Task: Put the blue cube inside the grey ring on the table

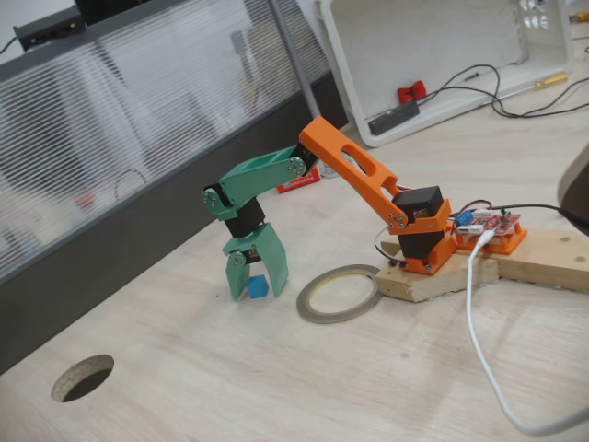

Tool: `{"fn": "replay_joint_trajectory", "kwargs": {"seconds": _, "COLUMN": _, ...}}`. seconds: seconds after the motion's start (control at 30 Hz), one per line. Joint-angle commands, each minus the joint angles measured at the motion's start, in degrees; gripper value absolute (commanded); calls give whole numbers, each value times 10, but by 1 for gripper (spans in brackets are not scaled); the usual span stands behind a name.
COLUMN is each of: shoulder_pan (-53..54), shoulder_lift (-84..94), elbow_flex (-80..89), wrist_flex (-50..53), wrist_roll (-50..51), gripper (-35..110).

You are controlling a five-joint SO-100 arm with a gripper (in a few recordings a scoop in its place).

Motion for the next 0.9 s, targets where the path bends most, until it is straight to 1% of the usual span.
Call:
{"fn": "replay_joint_trajectory", "kwargs": {"seconds": 0.0, "shoulder_pan": 6, "shoulder_lift": 12, "elbow_flex": 0, "wrist_flex": 12, "wrist_roll": 6, "gripper": 43}}
{"fn": "replay_joint_trajectory", "kwargs": {"seconds": 0.13, "shoulder_pan": 6, "shoulder_lift": 12, "elbow_flex": 0, "wrist_flex": 12, "wrist_roll": 6, "gripper": 34}}
{"fn": "replay_joint_trajectory", "kwargs": {"seconds": 0.4, "shoulder_pan": 6, "shoulder_lift": 13, "elbow_flex": -5, "wrist_flex": 12, "wrist_roll": 5, "gripper": 22}}
{"fn": "replay_joint_trajectory", "kwargs": {"seconds": 0.67, "shoulder_pan": 7, "shoulder_lift": 14, "elbow_flex": -6, "wrist_flex": 12, "wrist_roll": 6, "gripper": 3}}
{"fn": "replay_joint_trajectory", "kwargs": {"seconds": 0.87, "shoulder_pan": 7, "shoulder_lift": 15, "elbow_flex": -6, "wrist_flex": 12, "wrist_roll": 5, "gripper": 2}}
